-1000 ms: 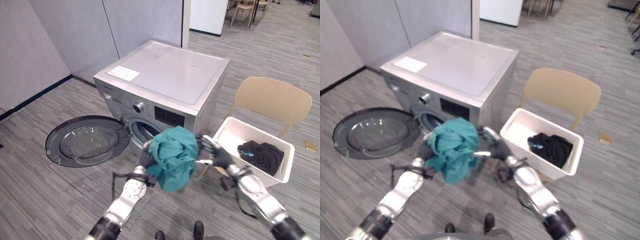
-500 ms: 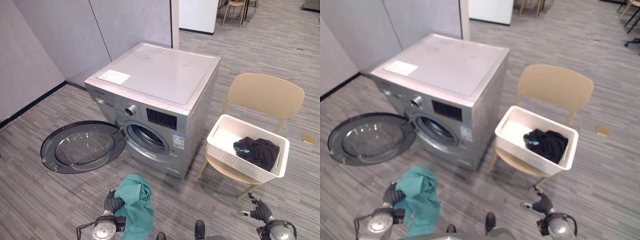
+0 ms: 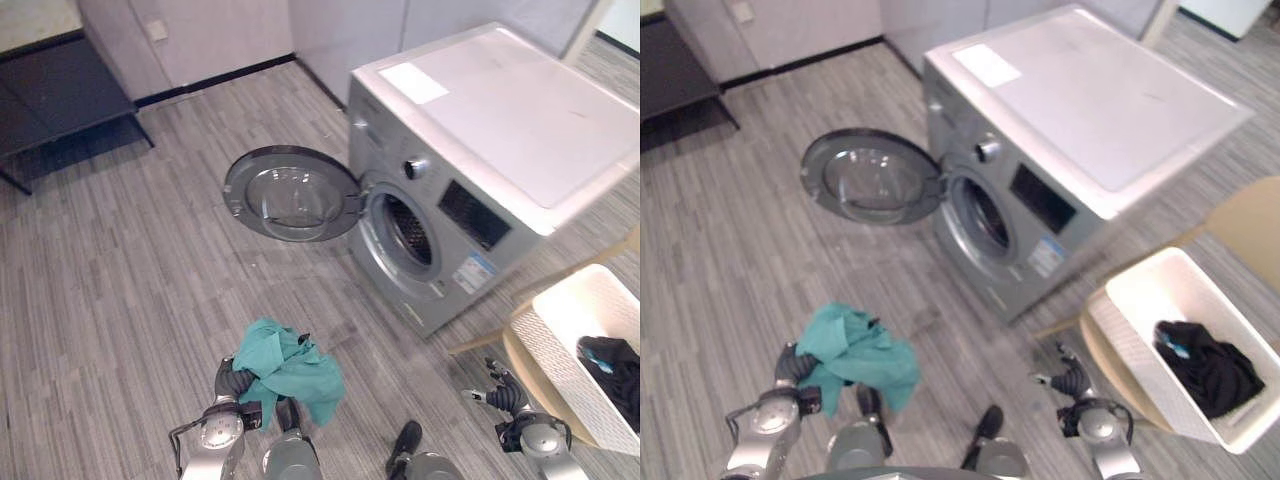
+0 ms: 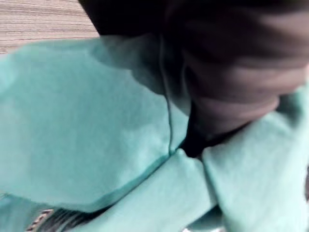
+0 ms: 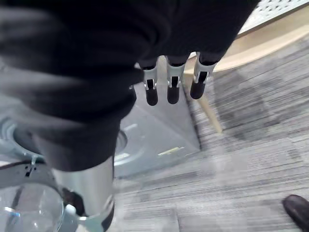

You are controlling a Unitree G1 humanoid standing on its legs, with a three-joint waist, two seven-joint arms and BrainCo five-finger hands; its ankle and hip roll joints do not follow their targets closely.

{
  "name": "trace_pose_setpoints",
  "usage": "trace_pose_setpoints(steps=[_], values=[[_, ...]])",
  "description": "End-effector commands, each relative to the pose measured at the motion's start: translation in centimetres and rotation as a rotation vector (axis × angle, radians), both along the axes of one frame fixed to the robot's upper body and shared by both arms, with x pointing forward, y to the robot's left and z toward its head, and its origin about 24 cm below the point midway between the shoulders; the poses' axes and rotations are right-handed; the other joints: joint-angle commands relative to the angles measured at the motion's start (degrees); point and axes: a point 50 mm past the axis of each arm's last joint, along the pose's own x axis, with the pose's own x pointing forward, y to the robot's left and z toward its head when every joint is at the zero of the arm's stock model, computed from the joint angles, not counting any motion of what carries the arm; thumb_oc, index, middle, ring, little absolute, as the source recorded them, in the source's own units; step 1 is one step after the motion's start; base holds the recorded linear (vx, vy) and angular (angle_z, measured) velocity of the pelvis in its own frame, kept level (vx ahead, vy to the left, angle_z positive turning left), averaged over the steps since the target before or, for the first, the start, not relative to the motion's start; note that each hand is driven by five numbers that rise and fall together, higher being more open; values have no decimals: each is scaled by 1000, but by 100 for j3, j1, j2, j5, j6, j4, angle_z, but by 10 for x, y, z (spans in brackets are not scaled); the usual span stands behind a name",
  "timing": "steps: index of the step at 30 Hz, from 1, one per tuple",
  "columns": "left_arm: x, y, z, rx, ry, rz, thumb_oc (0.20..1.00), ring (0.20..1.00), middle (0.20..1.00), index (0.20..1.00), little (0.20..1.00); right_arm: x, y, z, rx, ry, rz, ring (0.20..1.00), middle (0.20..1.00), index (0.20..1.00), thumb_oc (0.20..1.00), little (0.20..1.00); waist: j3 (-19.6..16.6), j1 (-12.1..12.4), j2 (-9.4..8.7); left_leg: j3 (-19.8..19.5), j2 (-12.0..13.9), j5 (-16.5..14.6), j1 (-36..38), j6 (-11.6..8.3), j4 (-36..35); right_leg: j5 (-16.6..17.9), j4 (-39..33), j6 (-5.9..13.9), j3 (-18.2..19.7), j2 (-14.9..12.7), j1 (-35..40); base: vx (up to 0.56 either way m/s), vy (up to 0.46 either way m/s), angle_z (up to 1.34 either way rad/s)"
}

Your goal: Grab the laundry basket,head to the washer,open it,put in the laundry and shut it.

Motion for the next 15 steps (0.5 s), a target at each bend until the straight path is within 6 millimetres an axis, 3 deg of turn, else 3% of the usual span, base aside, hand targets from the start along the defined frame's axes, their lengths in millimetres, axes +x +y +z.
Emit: trace_pose_setpoints(steps=[1,2,3,4,5,7,8,10,15], values=[[24,17,35,90,-157,-46,200,200,200,200,200,23,23,12,21,-83,95,1000,1000,1000,1000,1000,-268,66,-199,-365,-452,-164,-196,100,14,-869,1292,271,698,-513,60,181,208,38],[27,17,38,111,-164,-64,200,200,200,200,200,27,29,14,33,-98,113,1000,1000,1000,1000,1000,-184,34,-234,-458,-571,-239,-159,180,39,-648,1675,257,961,-544,-140,223,272,15],[30,19,40,130,-171,-70,200,200,200,200,200,31,34,16,41,-115,122,1000,1000,1000,1000,1000,-129,24,-256,-487,-680,-319,-134,266,29,-650,1968,310,1291,-515,-372,203,236,8],[32,17,42,135,-176,-84,200,200,200,200,200,33,38,19,50,-129,131,1000,1000,1000,1000,1000,-83,-32,-254,-564,-781,-360,-51,323,-39,-693,2243,273,1663,-322,-642,268,277,40],[35,15,43,139,-186,-88,200,200,200,200,200,38,43,24,56,-159,157,1000,1000,1000,1000,1000,16,-150,-168,-704,-909,-412,196,394,-238,-857,2547,250,2130,64,-1097,301,237,67],[36,12,42,128,-188,-90,200,200,200,200,200,41,49,28,76,-182,169,1000,1000,1000,1000,1000,102,-221,-98,-775,-971,-468,417,423,-367,-1043,2404,149,2202,280,-1398,244,112,64],[36,10,42,120,-187,-95,200,200,200,200,200,42,50,29,83,-186,172,1000,1000,1000,1000,1000,147,-263,-75,-788,-984,-390,434,458,-379,-914,2219,95,2236,433,-1557,240,-24,34],[36,3,38,96,-178,-107,200,200,200,200,200,39,49,27,91,-183,163,1000,1000,1000,1000,1000,207,-362,-119,-1084,-1184,-537,584,476,-343,-672,1612,156,2470,744,-1796,246,-71,44],[35,-2,36,90,-170,-131,200,200,200,200,200,33,47,22,82,-154,157,1000,1000,1000,1000,1000,157,-375,-179,-1251,-1285,-748,692,439,-170,-506,1056,169,2254,687,-1694,154,-84,68]])
